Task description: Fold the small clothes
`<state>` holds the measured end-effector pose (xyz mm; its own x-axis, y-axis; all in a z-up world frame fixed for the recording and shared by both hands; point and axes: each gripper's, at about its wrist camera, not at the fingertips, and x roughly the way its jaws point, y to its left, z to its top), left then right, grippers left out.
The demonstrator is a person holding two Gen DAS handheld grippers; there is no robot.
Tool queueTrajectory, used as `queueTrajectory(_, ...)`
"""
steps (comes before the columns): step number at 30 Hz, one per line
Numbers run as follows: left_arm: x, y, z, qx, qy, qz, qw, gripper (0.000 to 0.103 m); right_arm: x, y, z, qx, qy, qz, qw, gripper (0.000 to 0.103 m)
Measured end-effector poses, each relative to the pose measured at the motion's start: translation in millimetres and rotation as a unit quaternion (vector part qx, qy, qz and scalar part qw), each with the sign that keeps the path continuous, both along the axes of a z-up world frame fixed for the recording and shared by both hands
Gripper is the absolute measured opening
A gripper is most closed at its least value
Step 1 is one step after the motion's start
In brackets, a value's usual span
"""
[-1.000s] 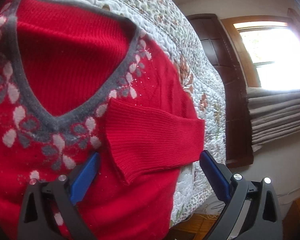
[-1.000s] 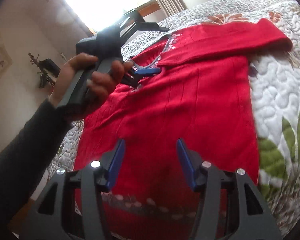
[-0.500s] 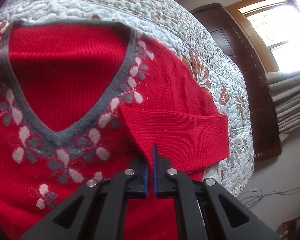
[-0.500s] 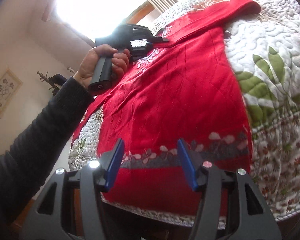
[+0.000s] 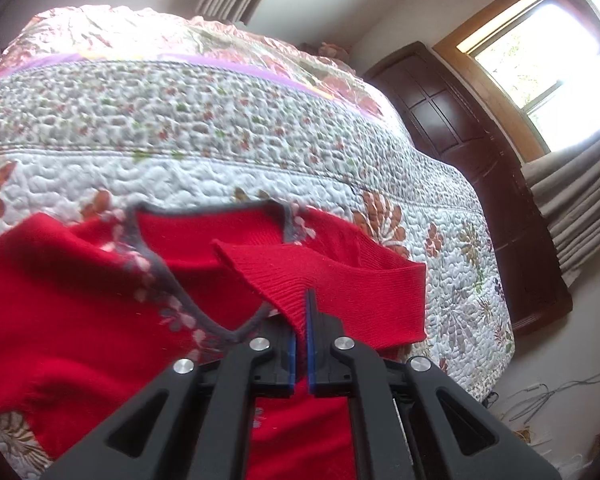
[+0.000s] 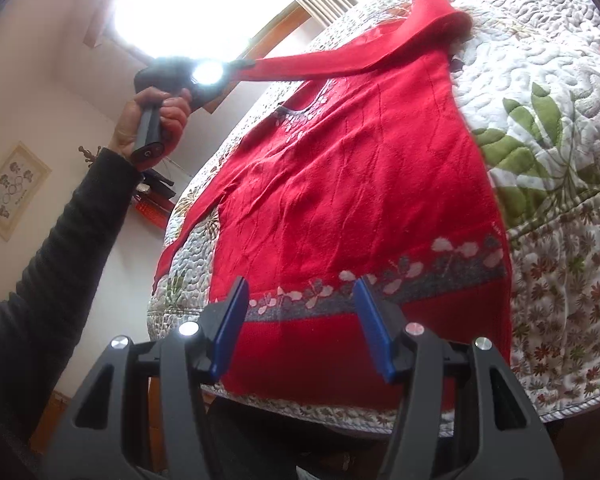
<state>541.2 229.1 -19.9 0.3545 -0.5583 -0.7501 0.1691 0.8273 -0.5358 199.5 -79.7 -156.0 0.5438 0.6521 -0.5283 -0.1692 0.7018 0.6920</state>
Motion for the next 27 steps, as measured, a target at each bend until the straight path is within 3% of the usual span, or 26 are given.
queueTrajectory(6,0.2,75.1,-1.8,0.012,0.002,0.044,0.9990,0.003,0.1,9.7,5.8,-0.003,-0.003,0.006,1.000,0.055)
queueTrajectory(12,-11.3,129.0,-29.2,0.012,0.021,0.077,0.9967,0.003,-0.2,15.0,9.1,-0.009,0.001,0.006,1.000,0.055)
queueTrajectory(27,-25.3,167.7,-92.0,-0.005,0.062,0.100,0.9930,0.003,-3.3,26.6,5.1,-0.016,0.014,0.014,1.000,0.055)
